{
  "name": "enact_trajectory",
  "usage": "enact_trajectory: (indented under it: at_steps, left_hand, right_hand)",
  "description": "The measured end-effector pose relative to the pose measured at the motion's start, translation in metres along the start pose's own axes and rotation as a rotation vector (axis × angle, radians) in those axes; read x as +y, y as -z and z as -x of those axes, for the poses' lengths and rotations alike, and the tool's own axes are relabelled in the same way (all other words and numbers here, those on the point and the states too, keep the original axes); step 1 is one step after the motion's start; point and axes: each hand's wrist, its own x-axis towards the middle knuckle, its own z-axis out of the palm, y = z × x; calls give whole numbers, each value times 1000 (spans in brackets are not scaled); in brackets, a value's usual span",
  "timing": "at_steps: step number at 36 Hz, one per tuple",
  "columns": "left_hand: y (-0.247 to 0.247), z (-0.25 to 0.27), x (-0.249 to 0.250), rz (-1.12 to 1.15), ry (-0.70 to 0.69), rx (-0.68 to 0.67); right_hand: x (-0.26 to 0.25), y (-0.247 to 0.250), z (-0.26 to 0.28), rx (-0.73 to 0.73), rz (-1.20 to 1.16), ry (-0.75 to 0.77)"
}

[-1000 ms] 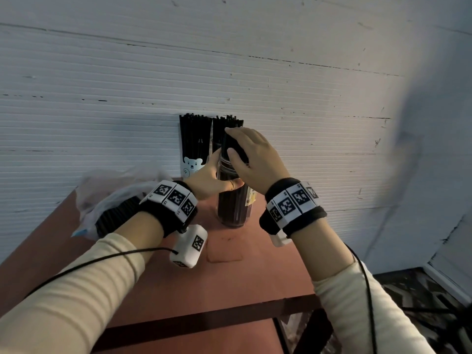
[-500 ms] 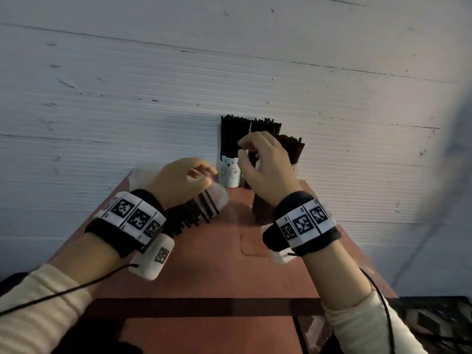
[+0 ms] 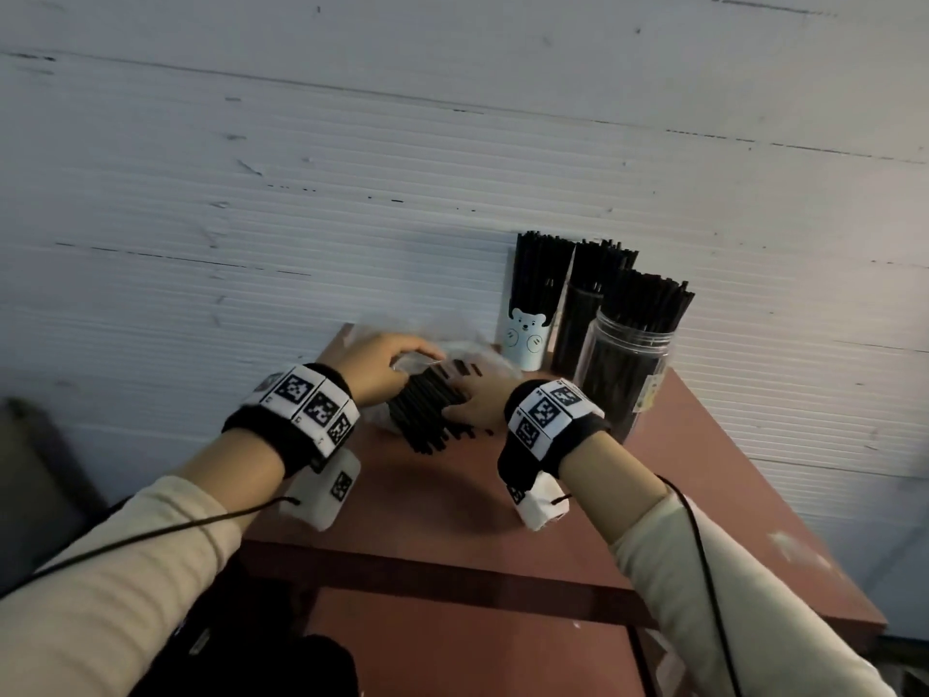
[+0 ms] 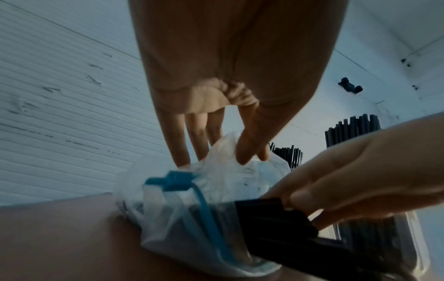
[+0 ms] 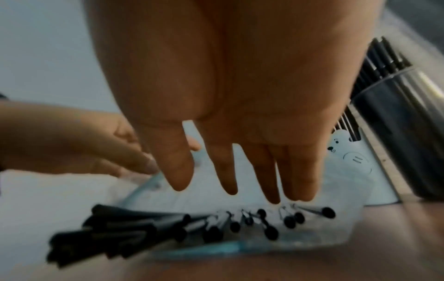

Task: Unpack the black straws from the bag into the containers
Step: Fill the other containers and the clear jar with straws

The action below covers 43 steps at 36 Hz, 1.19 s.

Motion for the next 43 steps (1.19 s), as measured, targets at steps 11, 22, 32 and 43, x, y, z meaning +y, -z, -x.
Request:
enact_trajectory:
  at_steps: [11,22,32,43]
  left_hand:
    - [5,-9,-6,100,-38,26]
    - [3,-13,-13,106,-6,46]
    - [2,-18,-16,107,26,51]
    - [-1,-15,-12,157,-33,-15]
  right_hand:
    - [-2,-2,-26,10,72,-93]
    - [-5,5,-14,217,125,98]
    - [-1,4,-14,126,165,105]
    - [-6,6,-12,146,197,210]
